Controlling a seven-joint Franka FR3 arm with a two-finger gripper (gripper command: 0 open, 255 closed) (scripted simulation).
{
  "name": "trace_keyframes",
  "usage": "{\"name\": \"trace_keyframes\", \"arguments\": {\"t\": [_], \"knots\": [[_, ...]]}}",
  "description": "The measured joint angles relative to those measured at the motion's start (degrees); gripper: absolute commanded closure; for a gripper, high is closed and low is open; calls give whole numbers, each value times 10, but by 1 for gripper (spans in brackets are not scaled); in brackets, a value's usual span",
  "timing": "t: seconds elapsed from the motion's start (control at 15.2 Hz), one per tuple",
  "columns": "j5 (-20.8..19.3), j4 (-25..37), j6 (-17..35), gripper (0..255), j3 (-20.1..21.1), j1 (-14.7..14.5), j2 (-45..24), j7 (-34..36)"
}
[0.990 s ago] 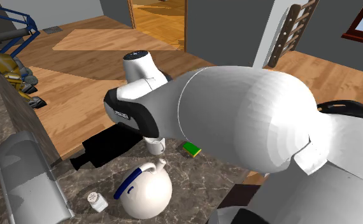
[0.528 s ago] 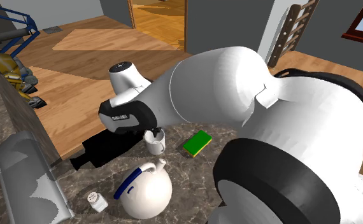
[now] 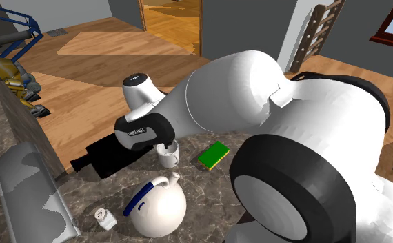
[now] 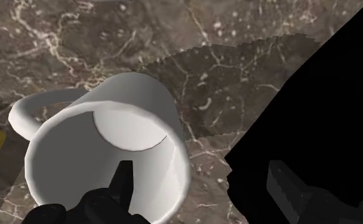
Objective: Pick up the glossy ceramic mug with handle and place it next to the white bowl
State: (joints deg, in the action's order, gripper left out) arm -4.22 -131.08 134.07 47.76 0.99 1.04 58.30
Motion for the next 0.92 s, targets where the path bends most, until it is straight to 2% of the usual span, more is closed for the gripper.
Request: {"name": "trace_keyframes", "arguments": {"t": [0.26,0.33,0.92], "knots": [[-13,2,-35,0,3,-2,-15,9],[-13,2,-36,255,3,-2,-16,9],[-13,3,-38,255,3,-2,-16,9]]}}
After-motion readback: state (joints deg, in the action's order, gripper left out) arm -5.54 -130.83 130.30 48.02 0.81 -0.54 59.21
